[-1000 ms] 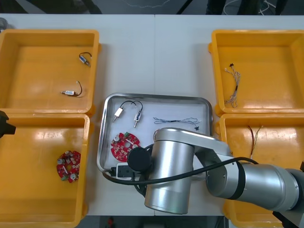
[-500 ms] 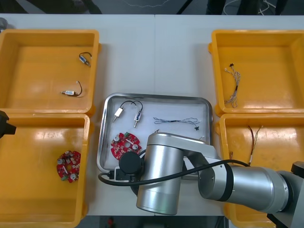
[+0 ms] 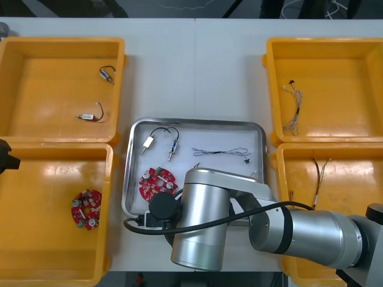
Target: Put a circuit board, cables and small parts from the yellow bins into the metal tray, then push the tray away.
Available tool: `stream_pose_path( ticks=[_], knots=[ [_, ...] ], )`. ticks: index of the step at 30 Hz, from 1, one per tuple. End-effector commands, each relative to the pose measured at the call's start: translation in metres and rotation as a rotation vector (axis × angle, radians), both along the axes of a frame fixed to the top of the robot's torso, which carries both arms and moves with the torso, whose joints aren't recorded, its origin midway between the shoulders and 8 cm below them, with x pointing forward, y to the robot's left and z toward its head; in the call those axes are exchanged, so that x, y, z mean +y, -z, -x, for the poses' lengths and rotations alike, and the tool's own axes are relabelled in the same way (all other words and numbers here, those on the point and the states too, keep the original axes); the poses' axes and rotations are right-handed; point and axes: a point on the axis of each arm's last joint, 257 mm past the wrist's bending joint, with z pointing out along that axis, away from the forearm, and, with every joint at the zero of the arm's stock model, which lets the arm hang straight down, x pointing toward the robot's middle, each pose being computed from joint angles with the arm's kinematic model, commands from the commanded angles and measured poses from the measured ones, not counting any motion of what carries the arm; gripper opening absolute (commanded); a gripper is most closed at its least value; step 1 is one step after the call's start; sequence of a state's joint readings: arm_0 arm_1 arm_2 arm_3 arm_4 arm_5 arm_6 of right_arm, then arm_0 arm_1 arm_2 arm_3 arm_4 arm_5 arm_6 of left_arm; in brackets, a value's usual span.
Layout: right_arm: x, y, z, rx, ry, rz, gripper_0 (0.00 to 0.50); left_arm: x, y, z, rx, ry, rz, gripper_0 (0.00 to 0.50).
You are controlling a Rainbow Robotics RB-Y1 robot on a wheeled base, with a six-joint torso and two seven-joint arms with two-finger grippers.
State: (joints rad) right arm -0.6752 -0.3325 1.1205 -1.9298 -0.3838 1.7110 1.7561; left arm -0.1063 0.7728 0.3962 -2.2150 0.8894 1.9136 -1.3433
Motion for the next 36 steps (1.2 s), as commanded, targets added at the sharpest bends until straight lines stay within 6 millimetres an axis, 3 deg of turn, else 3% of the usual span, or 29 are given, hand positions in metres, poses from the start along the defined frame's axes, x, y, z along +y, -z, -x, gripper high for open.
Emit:
stream_pose_path(
  ticks=[1,10,24,36],
  knots=[
    [0.019,-0.005,0.007,-0.009,-0.029,-0.028,0.000,0.014,-0.012,0.006,-0.011,0.087,-0.098,0.500],
    [0.017,-0.015,-0.006,-0.048,-0.028,-0.023,0.000,0.014,-0.012,0.006,-0.011,0.087,-0.098,0.500],
    [0.016,-0.051,-0.047,-0.167,-0.040,-0.007,0.000,0.014,-0.012,0.006,-0.011,0.087,-0.098,0.500],
    [0.010,-0.070,-0.083,-0.239,-0.016,0.011,0.000,0.014,-0.012,0.006,-0.011,0.087,-0.098,0.500]
  ],
)
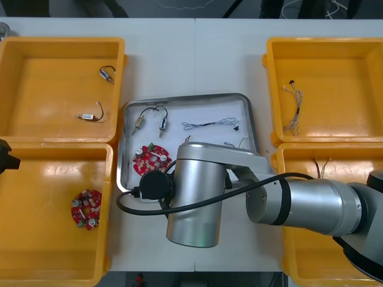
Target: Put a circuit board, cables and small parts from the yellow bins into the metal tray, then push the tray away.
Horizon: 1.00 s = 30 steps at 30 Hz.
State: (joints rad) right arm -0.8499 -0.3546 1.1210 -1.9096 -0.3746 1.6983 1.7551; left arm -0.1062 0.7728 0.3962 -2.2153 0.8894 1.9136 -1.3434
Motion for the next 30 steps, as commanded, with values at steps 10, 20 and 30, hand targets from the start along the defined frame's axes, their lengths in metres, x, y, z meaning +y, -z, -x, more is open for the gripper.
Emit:
stream_pose_path(
  ticks=[10,20,30],
  knots=[
    [0.009,-0.032,-0.051,-0.102,0.021,-0.019,0.000,0.014,-0.012,0.006,-0.010,0.087,-0.098,0.500],
    [0.017,-0.059,-0.083,-0.137,0.022,-0.013,0.000,0.014,-0.012,0.006,-0.010,0.087,-0.098,0.500],
    [0.016,-0.072,-0.110,-0.177,0.046,-0.018,0.000,0.014,-0.012,0.006,-0.010,0.087,-0.098,0.500]
  ],
)
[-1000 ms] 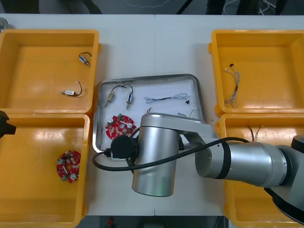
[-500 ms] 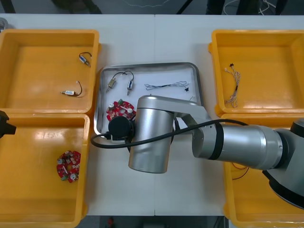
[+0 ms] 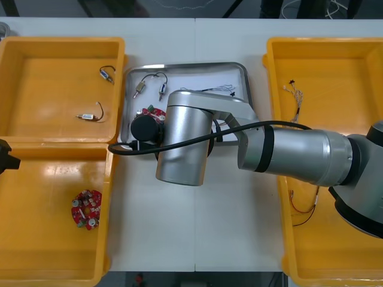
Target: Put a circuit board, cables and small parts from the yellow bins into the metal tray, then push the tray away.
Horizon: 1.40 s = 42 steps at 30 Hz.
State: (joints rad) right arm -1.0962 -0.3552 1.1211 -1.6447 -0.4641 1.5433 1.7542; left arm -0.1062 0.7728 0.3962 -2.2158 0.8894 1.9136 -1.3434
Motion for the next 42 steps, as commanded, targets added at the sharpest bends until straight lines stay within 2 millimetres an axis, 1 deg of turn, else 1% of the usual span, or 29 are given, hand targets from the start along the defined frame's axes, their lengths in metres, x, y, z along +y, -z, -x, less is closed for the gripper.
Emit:
stream_pose_path(
  ticks=[1,6,9,18,24,25,28,29,30,31,32,35,41,42],
  knots=[
    [0.006,-0.025,-0.018,-0.055,0.006,-0.018,0.000,0.014,-0.012,0.006,-0.010,0.087,-0.098,0.500],
    [0.003,-0.032,-0.032,-0.073,0.023,-0.021,0.000,0.014,-0.012,0.006,-0.010,0.087,-0.098,0.500],
    [0.002,-0.034,-0.044,-0.079,0.034,-0.043,0.000,0.014,-0.012,0.006,-0.010,0.087,-0.098,0.500],
    [0.002,-0.042,-0.061,-0.095,0.040,-0.054,0.000,0.014,-0.012,0.006,-0.010,0.087,-0.098,0.500],
    [0.006,-0.046,-0.074,-0.081,0.040,-0.087,0.000,0.014,-0.012,0.006,-0.010,0.087,-0.098,0.500],
    [0.008,-0.049,-0.080,-0.090,0.034,-0.092,0.000,0.014,-0.012,0.006,-0.010,0.087,-0.098,0.500],
    [0.006,-0.051,-0.085,-0.096,0.032,-0.093,0.000,0.014,-0.012,0.006,-0.010,0.087,-0.098,0.500],
    [0.005,-0.054,-0.091,-0.106,0.029,-0.093,0.000,0.014,-0.012,0.006,-0.010,0.087,-0.098,0.500],
    [0.005,-0.054,-0.091,-0.106,0.029,-0.093,0.000,0.014,-0.012,0.006,-0.010,0.087,-0.098,0.500],
    [0.004,-0.056,-0.097,-0.114,0.027,-0.092,0.000,0.014,-0.012,0.006,-0.010,0.087,-0.098,0.500],
    [0.004,-0.056,-0.097,-0.114,0.027,-0.092,0.000,0.014,-0.012,0.006,-0.010,0.087,-0.098,0.500],
    [0.004,-0.058,-0.107,-0.128,0.013,-0.093,0.000,0.014,-0.012,0.006,-0.010,0.087,-0.098,0.500],
    [0.003,-0.061,-0.118,-0.144,-0.021,-0.084,0.000,0.014,-0.012,0.006,-0.010,0.087,-0.098,0.500],
    [0.003,-0.063,-0.123,-0.152,-0.040,-0.071,0.000,0.014,-0.012,0.006,-0.010,0.087,-0.098,0.500]
  ],
)
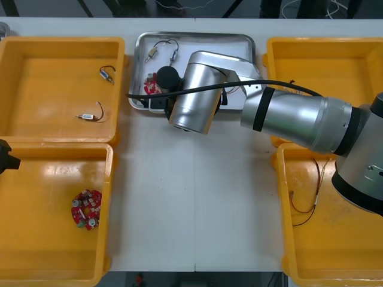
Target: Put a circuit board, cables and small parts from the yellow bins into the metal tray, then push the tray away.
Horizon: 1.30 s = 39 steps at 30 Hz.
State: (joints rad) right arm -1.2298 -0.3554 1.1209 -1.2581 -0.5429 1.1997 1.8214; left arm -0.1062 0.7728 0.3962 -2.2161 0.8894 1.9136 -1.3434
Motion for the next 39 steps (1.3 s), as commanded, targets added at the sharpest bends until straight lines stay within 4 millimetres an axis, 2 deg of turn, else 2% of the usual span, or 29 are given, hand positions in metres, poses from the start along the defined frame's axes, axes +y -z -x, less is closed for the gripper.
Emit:
stream_pose_path(
  ticks=[1,12,26,27,29,30,32,35,39],
  knots=[
    [0.012,-0.040,-0.019,-0.071,-0.079,0.029,0.000,0.014,-0.012,0.006,-0.010,0.087,-0.098,0.500],
    [0.010,-0.049,-0.046,-0.100,-0.060,-0.024,0.000,0.014,-0.012,0.006,-0.010,0.087,-0.098,0.500],
    [0.013,-0.052,-0.063,-0.125,-0.049,-0.048,0.000,0.014,-0.012,0.006,-0.010,0.087,-0.098,0.500],
    [0.012,-0.051,-0.063,-0.123,-0.047,-0.047,0.028,0.014,-0.012,0.006,-0.010,0.087,-0.098,0.500],
    [0.012,-0.051,-0.063,-0.123,-0.049,-0.045,0.287,0.014,-0.012,0.006,-0.010,0.087,-0.098,0.500],
    [0.012,-0.051,-0.063,-0.123,-0.050,-0.044,0.393,0.014,-0.012,0.006,-0.010,0.087,-0.098,0.500],
    [0.012,-0.053,-0.063,-0.124,-0.049,-0.049,0.500,0.014,-0.012,0.006,-0.010,0.087,-0.098,0.500],
    [0.014,-0.054,-0.061,-0.104,-0.044,-0.067,0.500,0.014,-0.012,0.006,-0.010,0.087,-0.098,0.500],
    [0.019,-0.058,-0.044,-0.030,-0.017,-0.098,0.500,0.014,-0.012,0.006,-0.010,0.087,-0.098,0.500]
  ],
)
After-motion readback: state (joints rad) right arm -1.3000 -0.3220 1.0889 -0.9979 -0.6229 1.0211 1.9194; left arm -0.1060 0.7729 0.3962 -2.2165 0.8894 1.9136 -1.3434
